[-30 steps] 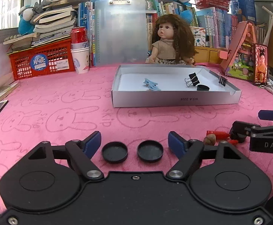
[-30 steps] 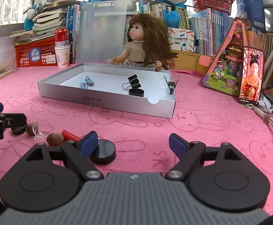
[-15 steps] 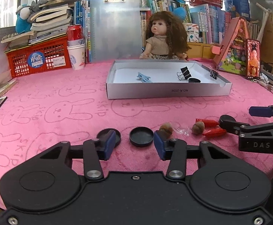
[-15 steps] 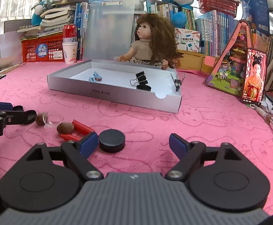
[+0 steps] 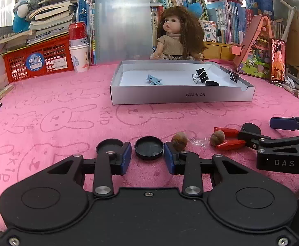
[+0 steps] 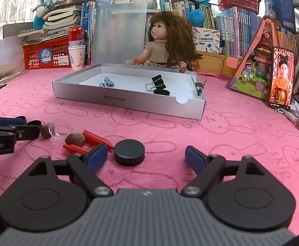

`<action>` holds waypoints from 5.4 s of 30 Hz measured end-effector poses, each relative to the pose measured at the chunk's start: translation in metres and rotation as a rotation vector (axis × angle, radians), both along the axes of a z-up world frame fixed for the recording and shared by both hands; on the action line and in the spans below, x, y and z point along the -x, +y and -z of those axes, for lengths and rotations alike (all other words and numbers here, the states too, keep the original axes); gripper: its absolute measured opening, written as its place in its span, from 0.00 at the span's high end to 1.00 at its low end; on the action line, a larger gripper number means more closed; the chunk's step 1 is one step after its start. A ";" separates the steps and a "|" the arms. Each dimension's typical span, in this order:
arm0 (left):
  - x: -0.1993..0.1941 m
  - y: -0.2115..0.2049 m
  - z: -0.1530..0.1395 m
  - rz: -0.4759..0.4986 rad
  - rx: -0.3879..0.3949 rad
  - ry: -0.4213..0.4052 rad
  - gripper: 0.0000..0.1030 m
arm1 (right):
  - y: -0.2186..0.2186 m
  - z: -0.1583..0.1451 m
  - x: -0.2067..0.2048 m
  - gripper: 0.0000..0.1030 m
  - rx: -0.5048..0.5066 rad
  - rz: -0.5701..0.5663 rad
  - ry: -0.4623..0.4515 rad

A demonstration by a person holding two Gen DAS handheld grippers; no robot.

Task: Organize rigid objects
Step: 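Close the left gripper on a black round lid while the right gripper grasps another black lid, then carry both black lids over the white box tray with both grippers, then open both grippers to drop the black lids into the tray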

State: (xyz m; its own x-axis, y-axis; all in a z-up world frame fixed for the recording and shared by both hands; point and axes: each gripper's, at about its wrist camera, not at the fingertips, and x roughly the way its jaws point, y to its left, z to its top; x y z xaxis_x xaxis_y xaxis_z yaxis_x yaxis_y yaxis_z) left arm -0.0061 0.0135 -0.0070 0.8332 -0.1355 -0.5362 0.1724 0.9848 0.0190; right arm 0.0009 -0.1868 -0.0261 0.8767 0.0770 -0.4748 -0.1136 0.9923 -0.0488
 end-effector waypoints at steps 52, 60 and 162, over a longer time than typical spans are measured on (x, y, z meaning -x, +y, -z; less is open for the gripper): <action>-0.005 -0.004 -0.002 -0.040 -0.002 -0.027 0.71 | 0.010 -0.010 0.004 0.64 -0.021 -0.067 -0.016; -0.013 -0.001 -0.017 -0.022 0.035 -0.027 0.71 | 0.002 -0.020 -0.008 0.64 -0.040 -0.020 -0.012; -0.287 -0.033 -0.045 -0.026 0.048 0.192 0.43 | -0.057 -0.058 -0.236 0.19 -0.170 0.102 0.191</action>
